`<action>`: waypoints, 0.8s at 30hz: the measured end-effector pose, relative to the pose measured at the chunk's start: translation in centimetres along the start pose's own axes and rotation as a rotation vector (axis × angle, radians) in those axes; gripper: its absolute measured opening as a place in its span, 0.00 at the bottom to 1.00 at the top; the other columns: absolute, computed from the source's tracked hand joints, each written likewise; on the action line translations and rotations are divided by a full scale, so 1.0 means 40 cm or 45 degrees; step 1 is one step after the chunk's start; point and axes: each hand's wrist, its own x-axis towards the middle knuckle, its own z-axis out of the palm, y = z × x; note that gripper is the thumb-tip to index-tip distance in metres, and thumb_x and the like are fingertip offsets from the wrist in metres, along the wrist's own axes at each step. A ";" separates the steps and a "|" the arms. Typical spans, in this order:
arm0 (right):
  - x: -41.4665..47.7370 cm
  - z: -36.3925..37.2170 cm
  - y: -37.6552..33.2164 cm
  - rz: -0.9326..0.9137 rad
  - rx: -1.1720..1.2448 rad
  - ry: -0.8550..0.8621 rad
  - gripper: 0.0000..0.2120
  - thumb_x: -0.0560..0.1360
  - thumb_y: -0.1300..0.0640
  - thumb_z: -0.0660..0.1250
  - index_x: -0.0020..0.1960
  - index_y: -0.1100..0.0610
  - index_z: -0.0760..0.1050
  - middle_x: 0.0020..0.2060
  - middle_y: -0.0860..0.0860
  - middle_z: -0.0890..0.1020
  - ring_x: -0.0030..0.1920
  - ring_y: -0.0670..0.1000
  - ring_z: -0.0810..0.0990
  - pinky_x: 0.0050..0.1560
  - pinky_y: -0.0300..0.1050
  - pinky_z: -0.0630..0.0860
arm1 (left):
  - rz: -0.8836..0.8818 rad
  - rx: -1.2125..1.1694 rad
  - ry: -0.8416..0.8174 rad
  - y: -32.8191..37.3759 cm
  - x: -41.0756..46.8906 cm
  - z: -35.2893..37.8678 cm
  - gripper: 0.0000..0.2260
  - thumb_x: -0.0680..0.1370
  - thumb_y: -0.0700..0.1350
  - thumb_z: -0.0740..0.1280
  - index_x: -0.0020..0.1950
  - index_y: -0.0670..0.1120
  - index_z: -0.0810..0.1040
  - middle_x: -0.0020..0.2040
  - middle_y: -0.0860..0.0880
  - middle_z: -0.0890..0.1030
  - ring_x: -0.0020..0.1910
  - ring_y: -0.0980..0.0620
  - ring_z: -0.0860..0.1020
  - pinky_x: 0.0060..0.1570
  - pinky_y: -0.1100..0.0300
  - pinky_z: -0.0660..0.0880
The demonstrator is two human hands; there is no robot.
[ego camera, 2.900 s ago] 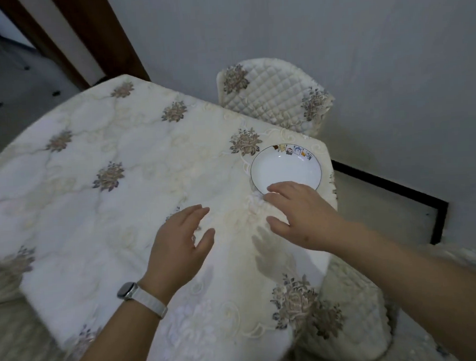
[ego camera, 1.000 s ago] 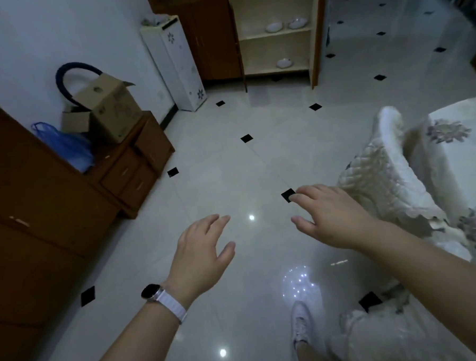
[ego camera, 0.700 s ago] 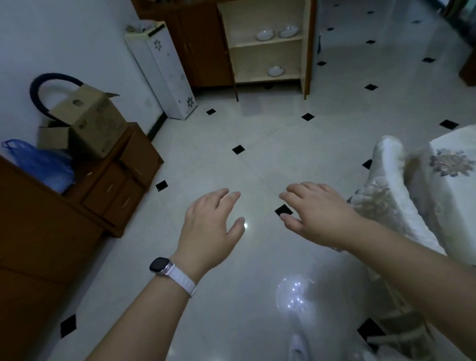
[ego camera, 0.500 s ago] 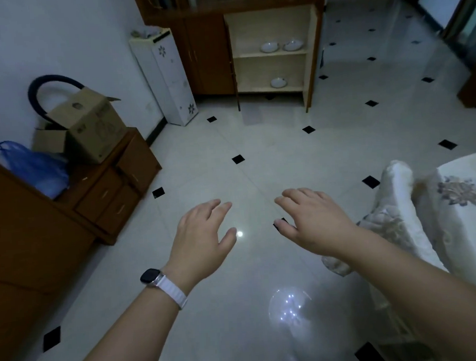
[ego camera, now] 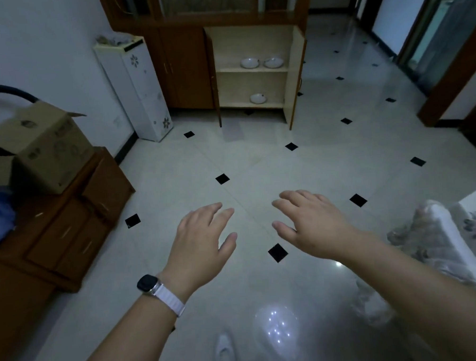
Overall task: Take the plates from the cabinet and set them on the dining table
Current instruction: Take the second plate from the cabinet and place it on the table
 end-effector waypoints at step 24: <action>0.766 -0.019 -0.083 0.109 0.001 -0.015 0.29 0.76 0.38 0.48 0.67 0.52 0.71 0.66 0.51 0.74 0.66 0.55 0.71 0.63 0.53 0.69 | 0.251 -0.011 0.012 -0.570 0.641 0.003 0.21 0.75 0.55 0.60 0.64 0.48 0.77 0.62 0.46 0.77 0.62 0.45 0.74 0.65 0.44 0.67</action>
